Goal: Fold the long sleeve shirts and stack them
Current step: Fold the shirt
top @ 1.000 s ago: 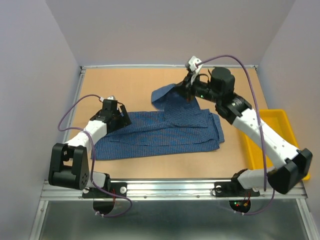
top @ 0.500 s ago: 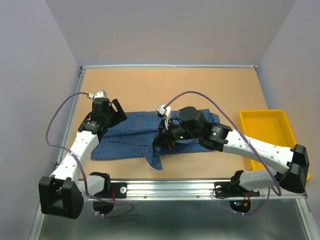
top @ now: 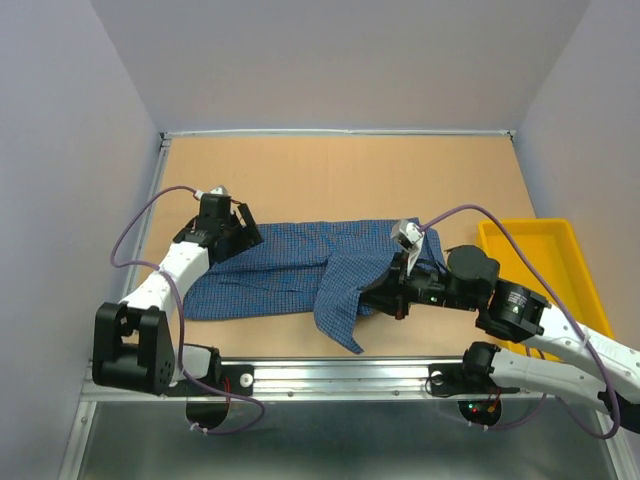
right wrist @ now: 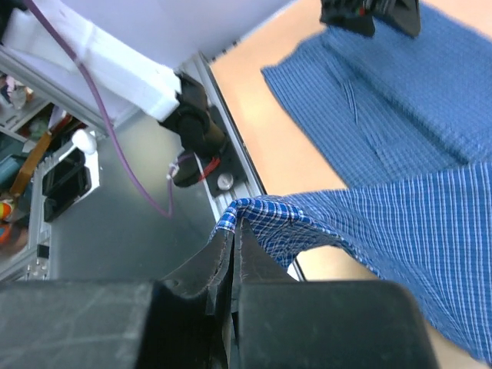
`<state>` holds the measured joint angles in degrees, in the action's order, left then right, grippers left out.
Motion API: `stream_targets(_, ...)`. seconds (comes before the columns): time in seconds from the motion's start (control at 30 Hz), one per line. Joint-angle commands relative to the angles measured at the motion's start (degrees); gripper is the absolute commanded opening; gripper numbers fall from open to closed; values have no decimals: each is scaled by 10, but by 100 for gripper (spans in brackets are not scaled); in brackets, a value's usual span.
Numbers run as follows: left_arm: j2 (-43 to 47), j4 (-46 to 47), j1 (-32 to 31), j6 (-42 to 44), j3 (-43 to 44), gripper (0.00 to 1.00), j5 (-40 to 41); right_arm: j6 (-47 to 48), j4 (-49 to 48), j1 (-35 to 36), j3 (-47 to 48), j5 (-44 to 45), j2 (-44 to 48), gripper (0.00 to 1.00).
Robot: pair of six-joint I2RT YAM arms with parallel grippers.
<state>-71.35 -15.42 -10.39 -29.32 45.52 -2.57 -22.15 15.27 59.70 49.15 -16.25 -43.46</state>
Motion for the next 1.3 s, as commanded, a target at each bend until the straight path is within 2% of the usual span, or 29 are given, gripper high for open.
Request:
stream_targets(0.0, -33, 35, 0, -13, 16, 86, -20, -28, 12, 2, -24, 21, -3, 0)
stream_targets(0.13, -73, 48, 0, -32, -4, 86, -22, -23, 12, 2, -15, -15, -65, 0)
stream_targets(0.3, -87, 68, 0, -57, -53, 86, -16, 3, 11, 2, 43, -26, -140, 0)
stream_targets(0.47, -68, 73, 0, -67, -104, 86, -19, 77, 12, 2, 109, -15, -210, 1)
stream_targets(0.7, 25, 51, 0, -57, -113, 86, -7, 176, 12, 2, 218, -41, -322, 0)
stream_targets(0.9, 164, 20, 0, -48, -93, 86, 38, 216, 10, 2, 318, -65, -458, 1)
stream_targets(1.03, 237, 0, 0, -44, -85, 86, 60, 248, 11, 1, 369, -31, -544, 4)
stream_targets(1.27, 269, -28, 1, -49, -94, 86, 60, 272, 11, -10, 469, 62, -697, 7)
